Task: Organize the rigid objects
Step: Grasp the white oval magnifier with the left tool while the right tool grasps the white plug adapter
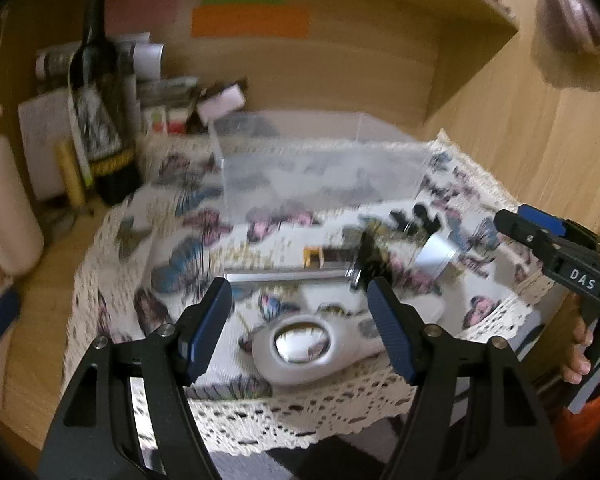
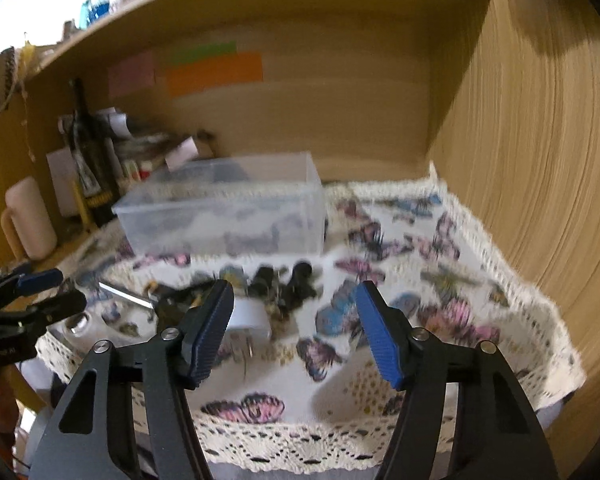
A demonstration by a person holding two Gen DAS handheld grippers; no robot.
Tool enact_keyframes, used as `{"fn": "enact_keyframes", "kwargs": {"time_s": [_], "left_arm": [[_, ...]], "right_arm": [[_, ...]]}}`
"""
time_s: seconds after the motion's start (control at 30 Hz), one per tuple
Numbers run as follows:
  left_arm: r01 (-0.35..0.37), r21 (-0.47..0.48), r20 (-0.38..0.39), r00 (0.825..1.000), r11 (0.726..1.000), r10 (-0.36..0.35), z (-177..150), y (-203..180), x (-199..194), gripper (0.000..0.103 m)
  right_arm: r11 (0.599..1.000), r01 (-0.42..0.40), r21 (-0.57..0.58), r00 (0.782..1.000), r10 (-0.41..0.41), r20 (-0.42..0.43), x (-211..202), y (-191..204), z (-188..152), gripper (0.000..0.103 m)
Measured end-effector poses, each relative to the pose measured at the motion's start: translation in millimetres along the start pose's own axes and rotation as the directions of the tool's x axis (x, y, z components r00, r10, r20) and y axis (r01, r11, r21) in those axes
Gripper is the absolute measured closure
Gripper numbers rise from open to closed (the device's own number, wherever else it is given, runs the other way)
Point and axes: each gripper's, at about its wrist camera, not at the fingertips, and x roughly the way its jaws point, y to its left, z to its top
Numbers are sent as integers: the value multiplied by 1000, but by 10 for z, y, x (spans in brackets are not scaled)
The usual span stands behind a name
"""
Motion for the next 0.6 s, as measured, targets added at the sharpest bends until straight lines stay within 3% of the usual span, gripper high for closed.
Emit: {"fn": "enact_keyframes", "kwargs": {"time_s": [0.27,0.4,0.6], "left_arm": [[-44,-48,-53,998,998,41,-157,33,208,24],[-18,-68,-51,999,997,15,-172,-10,258,24],[5,-93,-21,1000,996,-7,-167,-40,284,38]], "right_arm": [[998,-62,-1,994,62,-89,270,88,-116,42],[995,-100,13,987,101,-124,396,130,-122,42],[992,-124,34,977,128,-171,590,189,-113,42]]}}
